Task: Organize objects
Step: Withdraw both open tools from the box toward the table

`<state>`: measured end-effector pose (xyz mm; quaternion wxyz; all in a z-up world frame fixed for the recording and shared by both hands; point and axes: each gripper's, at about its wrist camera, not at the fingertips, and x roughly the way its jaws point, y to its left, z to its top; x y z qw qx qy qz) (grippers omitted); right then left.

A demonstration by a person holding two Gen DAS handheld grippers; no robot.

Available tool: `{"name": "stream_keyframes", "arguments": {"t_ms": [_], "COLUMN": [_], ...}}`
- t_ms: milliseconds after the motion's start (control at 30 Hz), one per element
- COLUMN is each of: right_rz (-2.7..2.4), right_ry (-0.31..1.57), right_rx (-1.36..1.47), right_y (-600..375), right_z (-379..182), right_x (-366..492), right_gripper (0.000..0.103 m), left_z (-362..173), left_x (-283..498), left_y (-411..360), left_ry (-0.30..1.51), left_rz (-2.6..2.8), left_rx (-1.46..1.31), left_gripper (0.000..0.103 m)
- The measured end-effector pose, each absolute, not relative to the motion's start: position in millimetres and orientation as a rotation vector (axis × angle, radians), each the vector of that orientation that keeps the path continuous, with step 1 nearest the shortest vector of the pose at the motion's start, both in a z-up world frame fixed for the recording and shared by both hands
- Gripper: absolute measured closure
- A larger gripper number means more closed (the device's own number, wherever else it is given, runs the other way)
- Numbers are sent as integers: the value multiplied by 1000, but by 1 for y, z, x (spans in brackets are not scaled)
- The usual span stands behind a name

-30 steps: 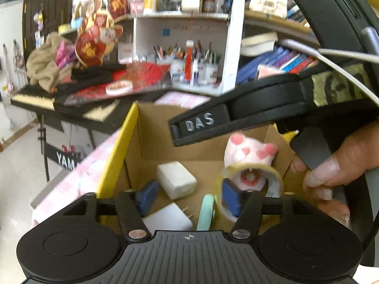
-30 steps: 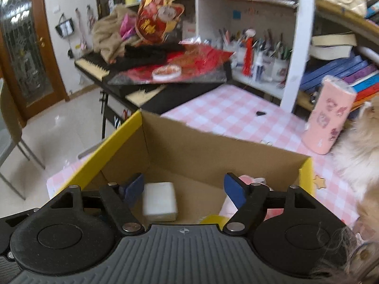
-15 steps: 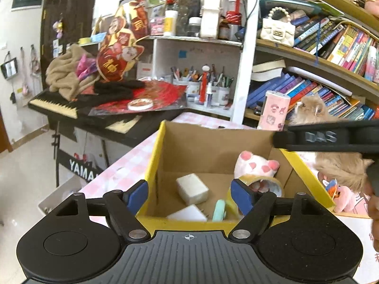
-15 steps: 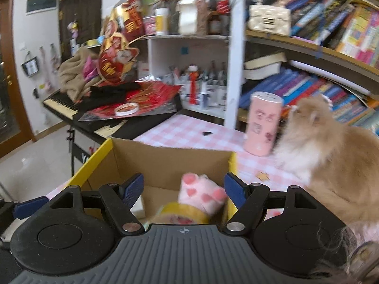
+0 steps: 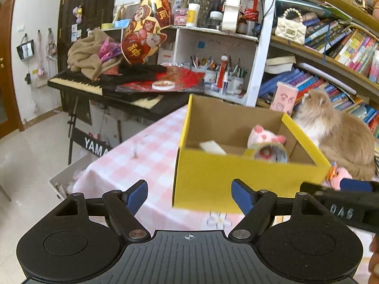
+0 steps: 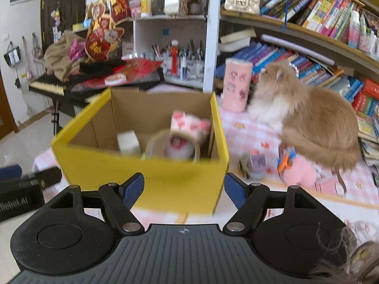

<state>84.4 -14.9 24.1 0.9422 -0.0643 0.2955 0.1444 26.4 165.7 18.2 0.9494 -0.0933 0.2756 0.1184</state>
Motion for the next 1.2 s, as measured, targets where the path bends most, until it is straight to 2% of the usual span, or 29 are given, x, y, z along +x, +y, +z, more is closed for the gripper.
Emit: {"name": "stream_keyframes", "arguments": {"t_ms": [133,467,867,1200], "right_rz": [292,301,249,96], "right_ry": [635,676,734,770], "right_rx": [-157,-178,-144,-100], "right_y": [-15,-16,-33,-74], "right_z": [11,-5,-19,-24], "right_x": [61,17,-11,-28], "right_gripper": [30,27,26,26], "left_z": [13,-3,-15,-22], "left_x": [10,-19,-43,-33], "left_y": [160,148,135,96], "left_ry": [576,642,698,740], "left_rz": [235,225,181,15], "left_rx": [-159,-128,-119,-83], "left_gripper": [16,12,12,12]}}
